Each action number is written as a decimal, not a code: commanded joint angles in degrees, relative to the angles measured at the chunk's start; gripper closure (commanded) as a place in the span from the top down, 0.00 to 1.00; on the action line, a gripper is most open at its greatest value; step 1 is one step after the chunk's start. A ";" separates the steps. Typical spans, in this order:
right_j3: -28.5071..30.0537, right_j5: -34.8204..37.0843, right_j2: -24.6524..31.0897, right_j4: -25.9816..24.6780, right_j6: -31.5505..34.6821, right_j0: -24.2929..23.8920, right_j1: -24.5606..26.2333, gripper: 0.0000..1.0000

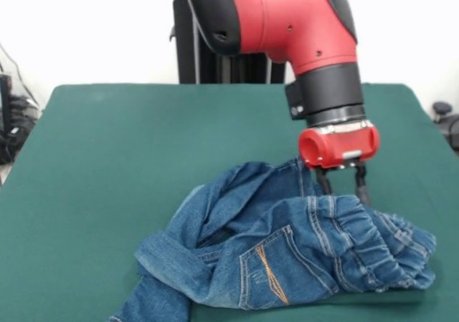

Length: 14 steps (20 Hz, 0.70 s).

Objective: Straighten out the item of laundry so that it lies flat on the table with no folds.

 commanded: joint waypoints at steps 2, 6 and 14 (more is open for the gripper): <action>-1.70 -5.63 -0.07 3.63 10.03 0.97 1.41 1.00; 0.14 -1.74 2.10 1.35 9.61 -1.41 -0.54 1.00; -1.06 -0.80 3.04 0.19 8.78 -3.27 0.12 1.00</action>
